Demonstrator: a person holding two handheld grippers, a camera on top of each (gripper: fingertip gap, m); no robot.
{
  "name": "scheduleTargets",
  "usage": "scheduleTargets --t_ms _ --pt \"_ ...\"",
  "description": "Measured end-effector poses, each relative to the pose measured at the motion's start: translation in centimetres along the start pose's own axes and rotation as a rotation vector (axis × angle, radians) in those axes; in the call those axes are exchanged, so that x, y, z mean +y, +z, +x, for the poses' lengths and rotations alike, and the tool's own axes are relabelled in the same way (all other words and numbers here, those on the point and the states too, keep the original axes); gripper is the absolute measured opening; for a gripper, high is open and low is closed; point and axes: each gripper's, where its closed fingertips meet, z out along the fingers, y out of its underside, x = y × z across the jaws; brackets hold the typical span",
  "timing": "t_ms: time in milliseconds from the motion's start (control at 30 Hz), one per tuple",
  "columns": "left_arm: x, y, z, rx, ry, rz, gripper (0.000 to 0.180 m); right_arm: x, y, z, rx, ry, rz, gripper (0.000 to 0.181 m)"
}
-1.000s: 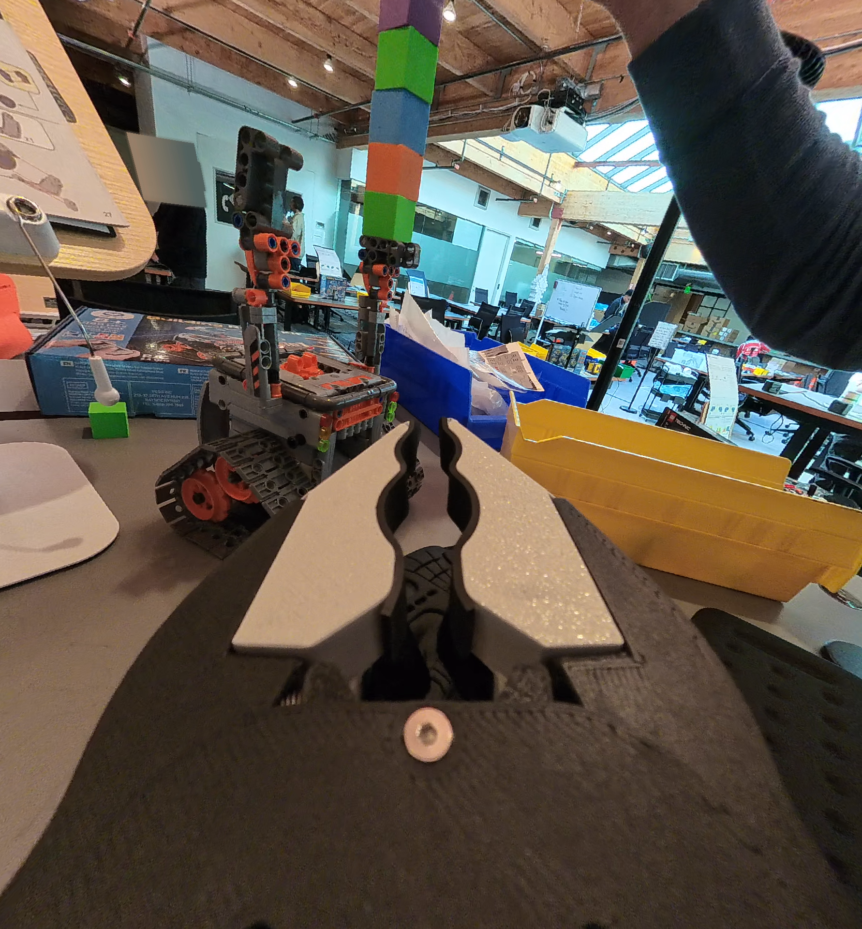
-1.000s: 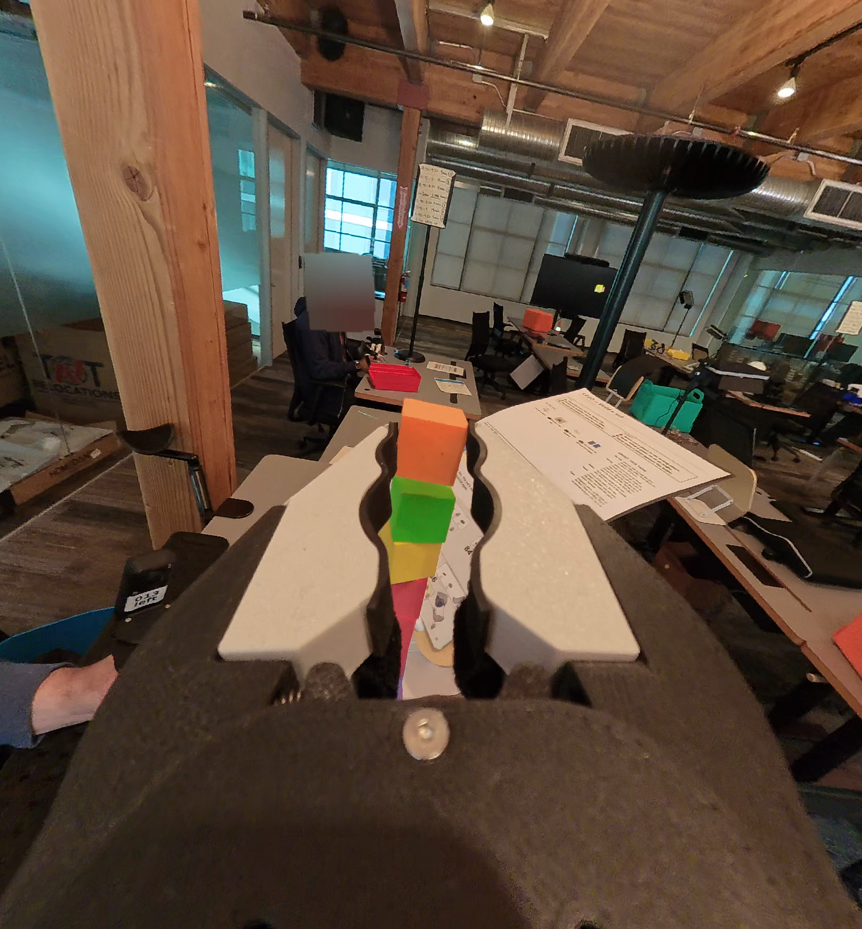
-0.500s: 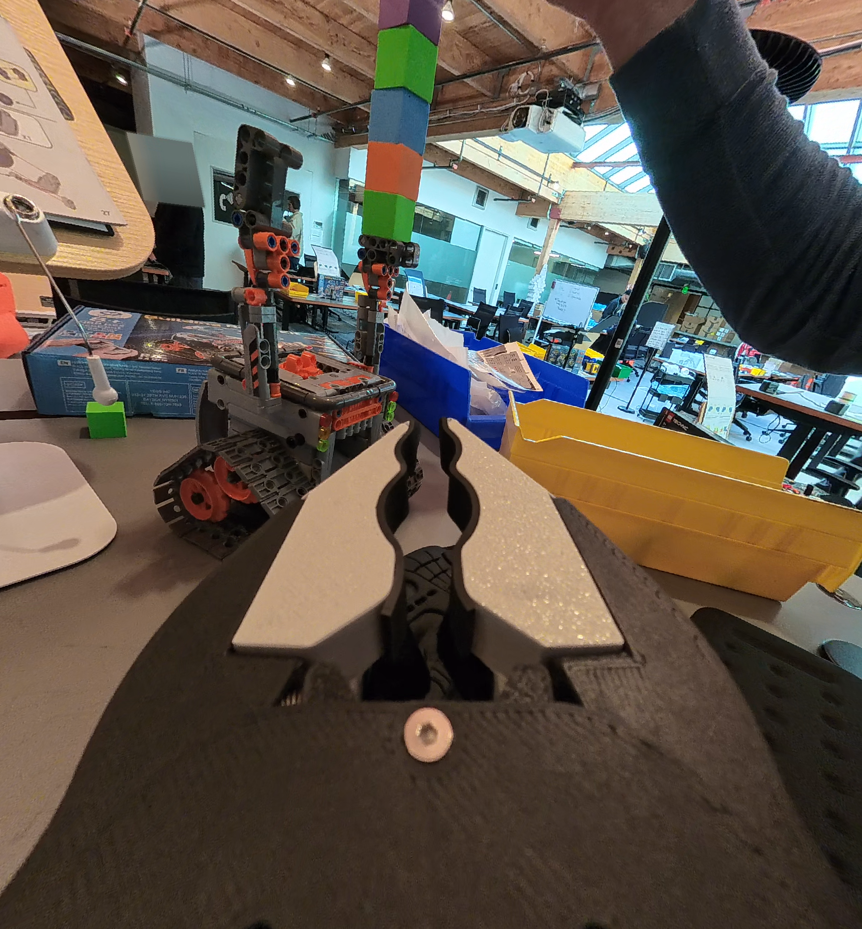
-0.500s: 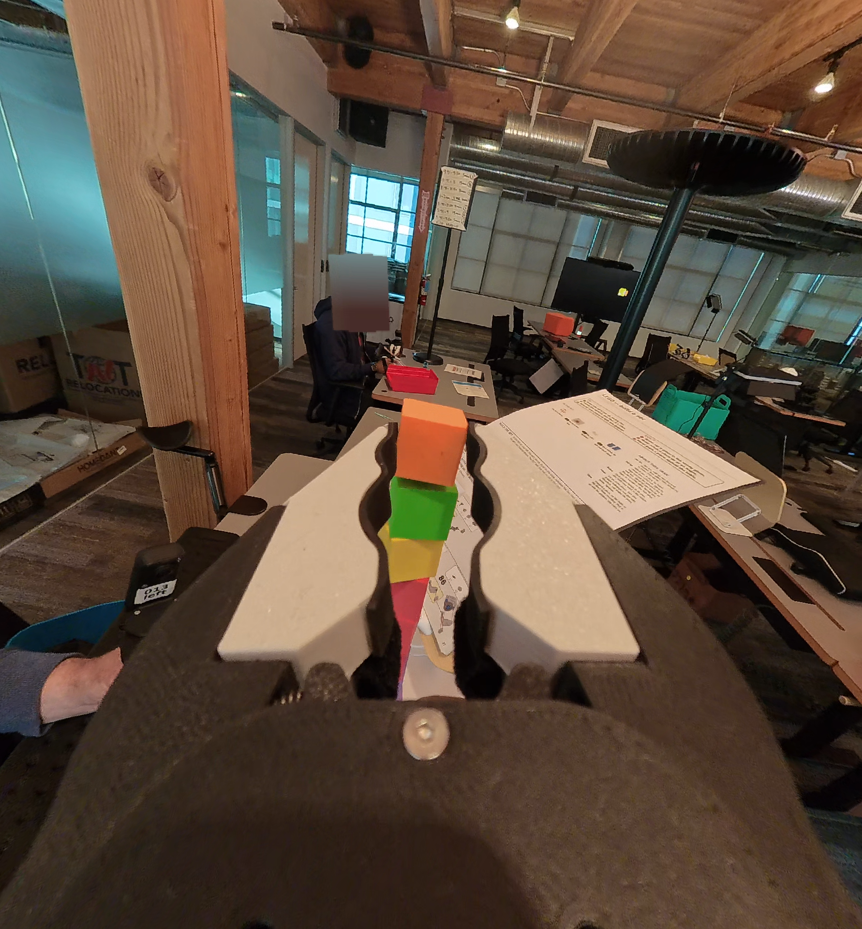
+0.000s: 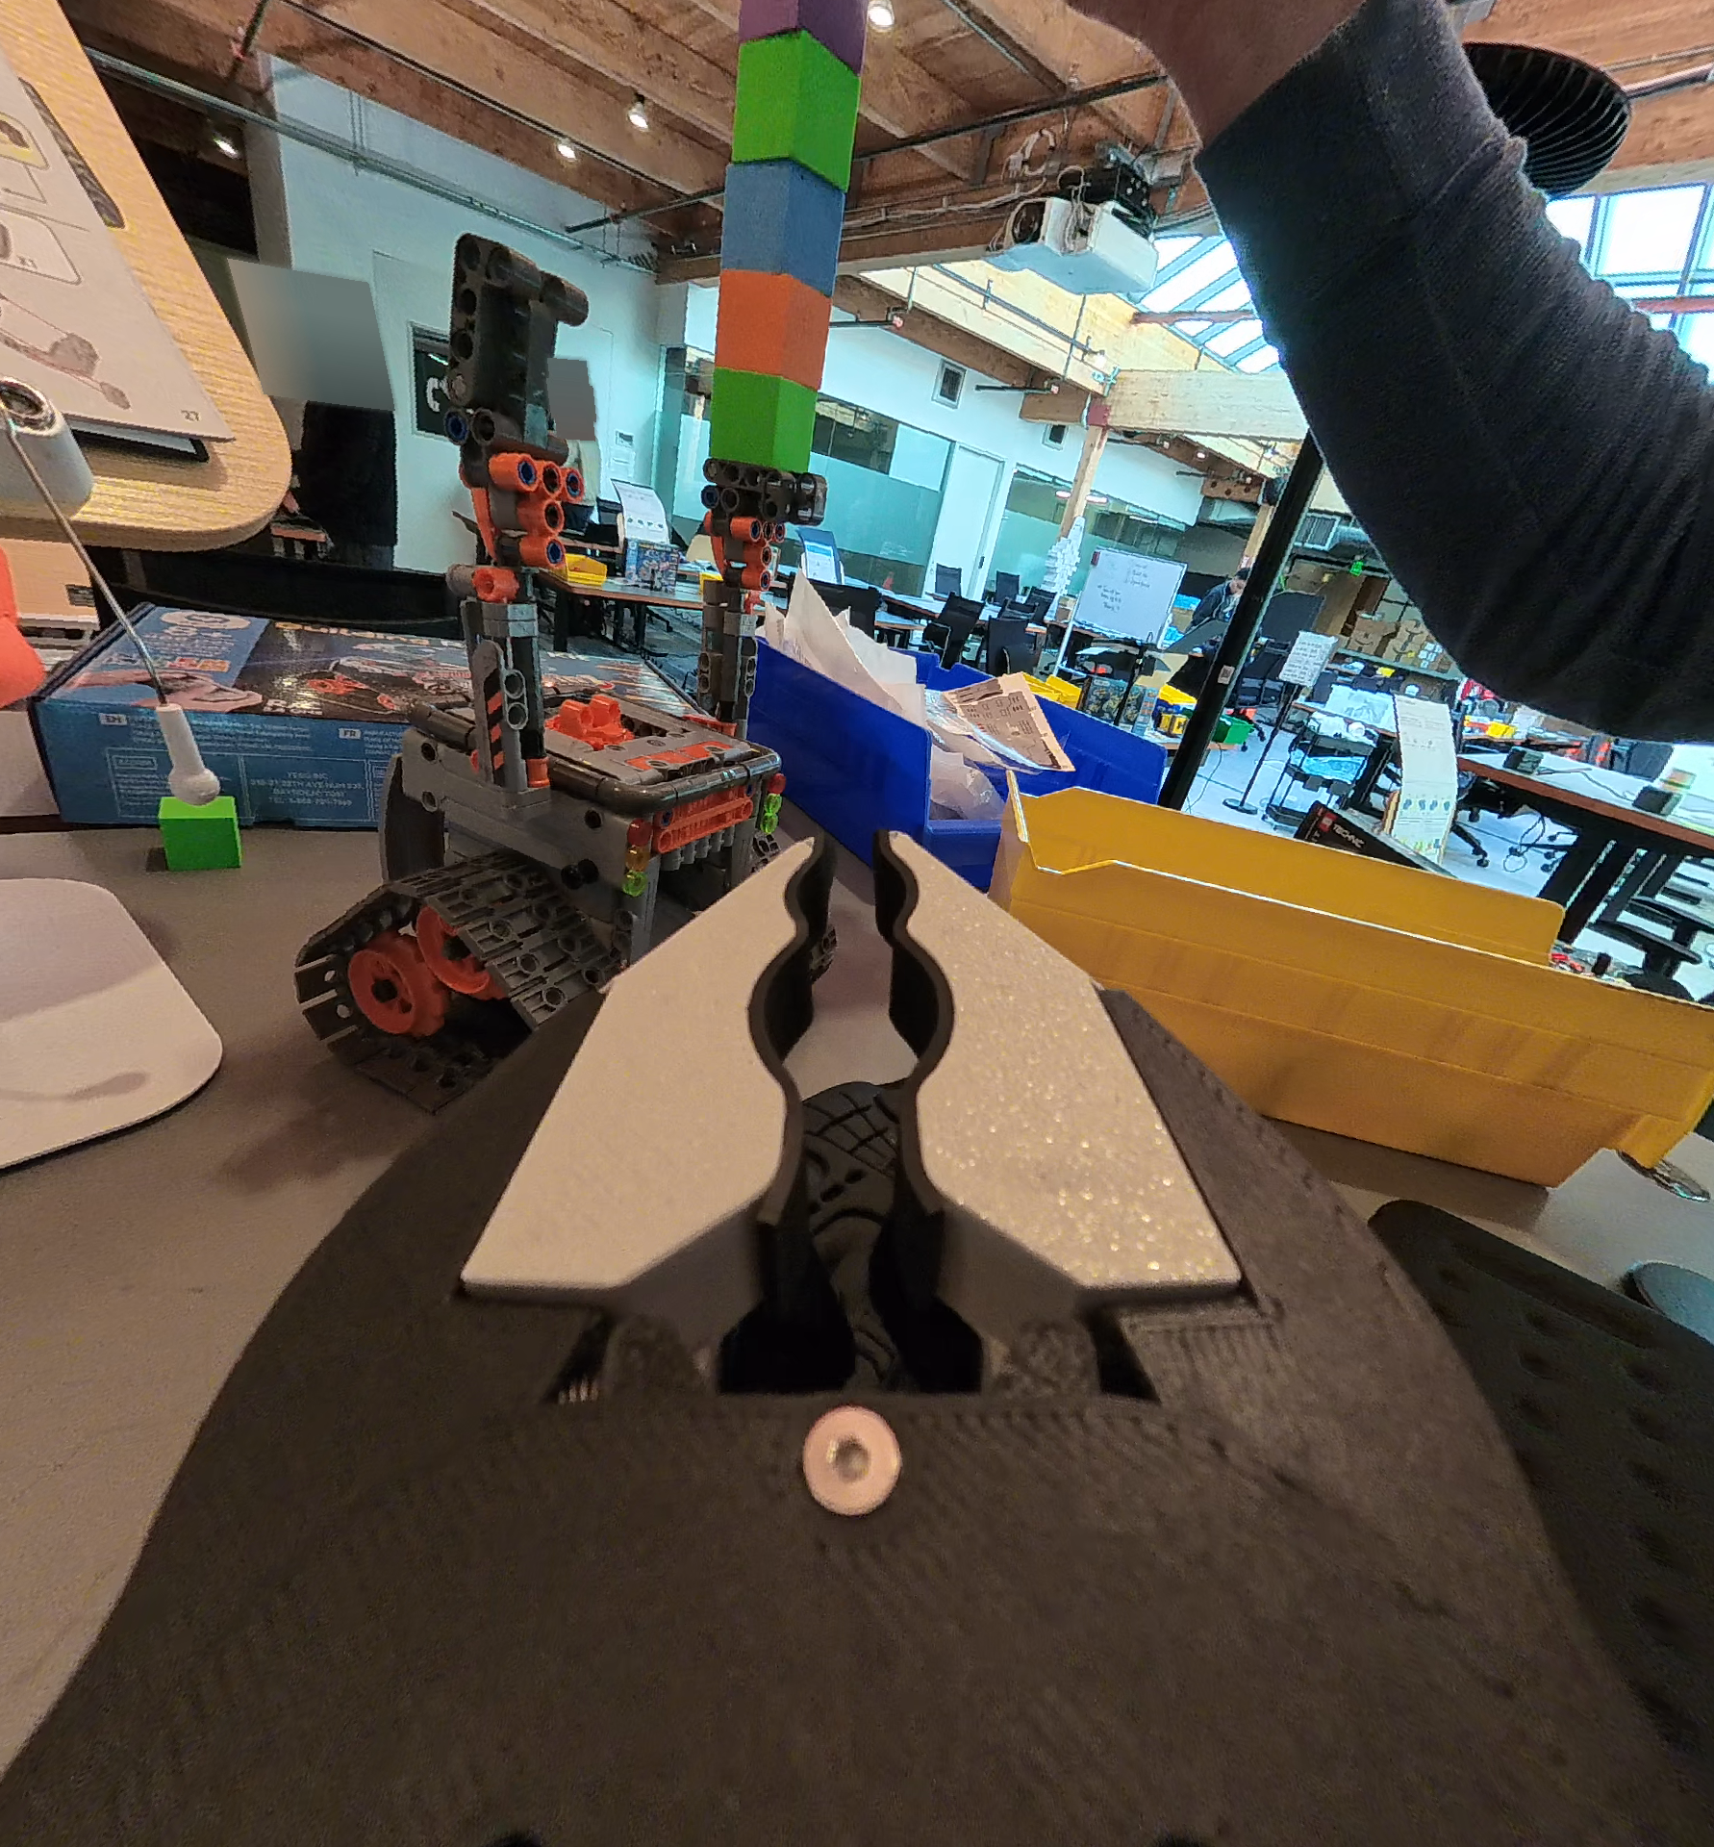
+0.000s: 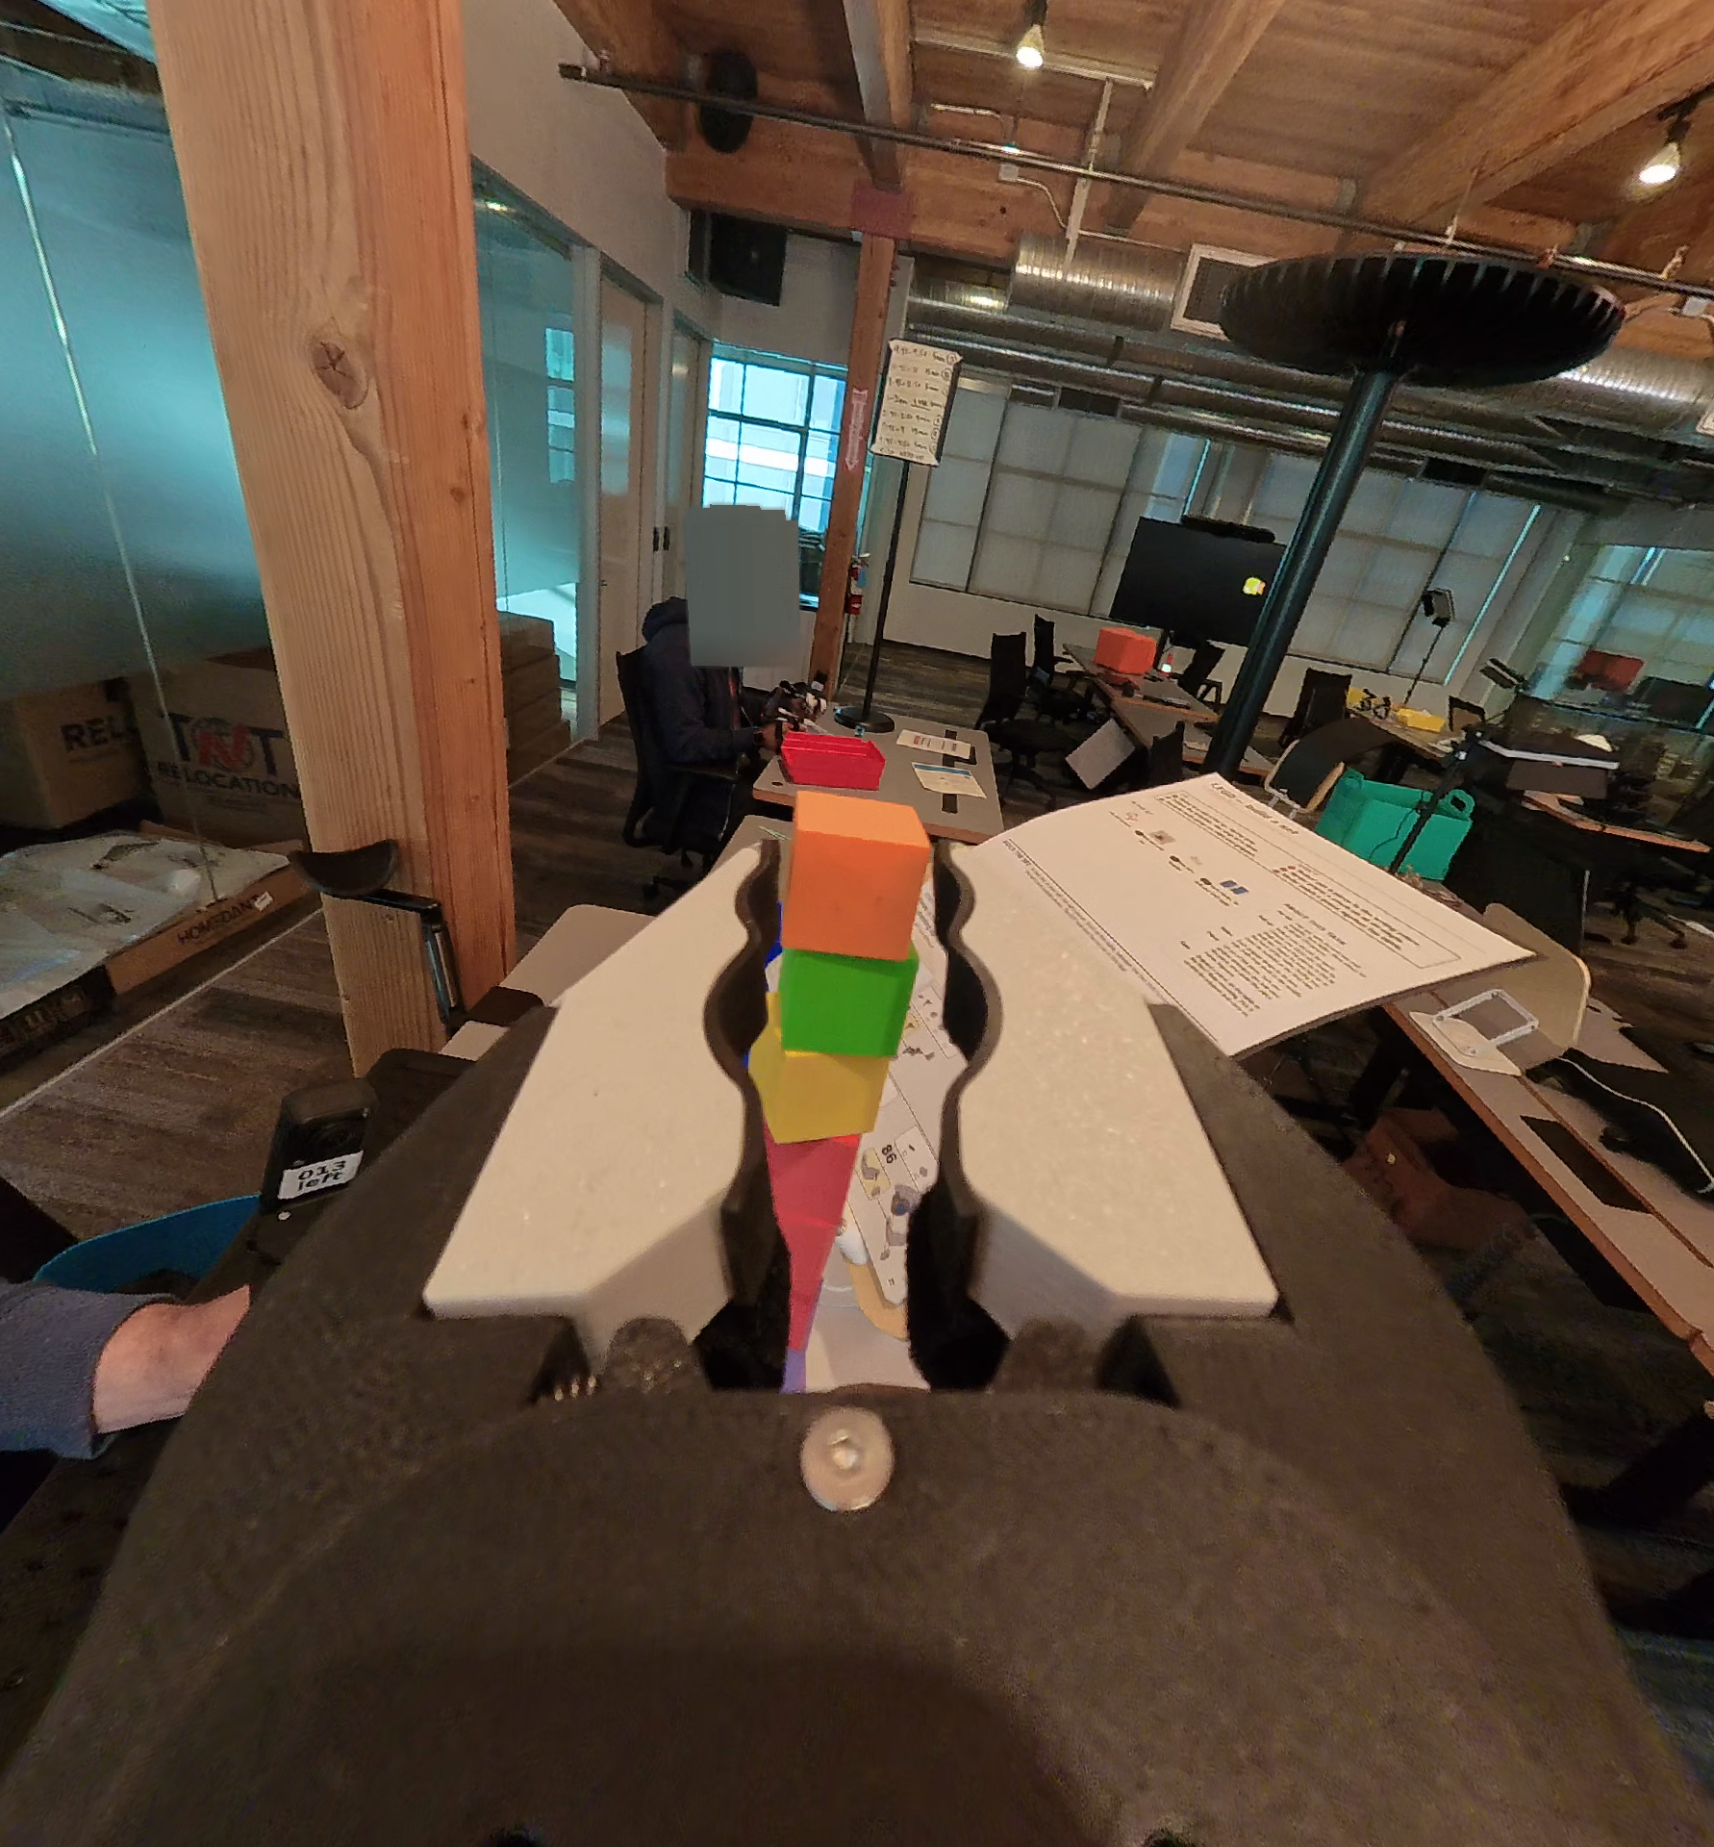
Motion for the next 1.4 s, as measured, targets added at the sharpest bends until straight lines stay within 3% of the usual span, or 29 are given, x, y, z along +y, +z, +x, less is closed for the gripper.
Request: scheduleTargets --t_ms 100,733,833,1100,1400 --pt "0.0 0.0 0.0 0.002 0.000 -0.001 0.006 -0.2 -0.2 0.0 0.006 0.005 0.012 0.041" --pt "-0.1 0.0 0.1 0.002 0.004 0.006 0.006 0.3 -4.8 -3.0 0.131 -0.068 -0.066 0.055" --pt "-0.3 -0.1 0.1 0.004 0.005 0.012 0.006 3.6 -6.8 -5.4 0.149 -0.101 -0.220 0.055" --pt "-0.5 -0.1 0.4 0.015 -0.003 0.025 0.006 22.6 -13.4 -16.5 -0.026 -0.057 -0.864 0.051" --pt "-0.2 0.0 0.7 0.024 0.000 0.012 0.006 35.8 -20.2 -25.4 -0.242 -0.039 -1.277 0.042"
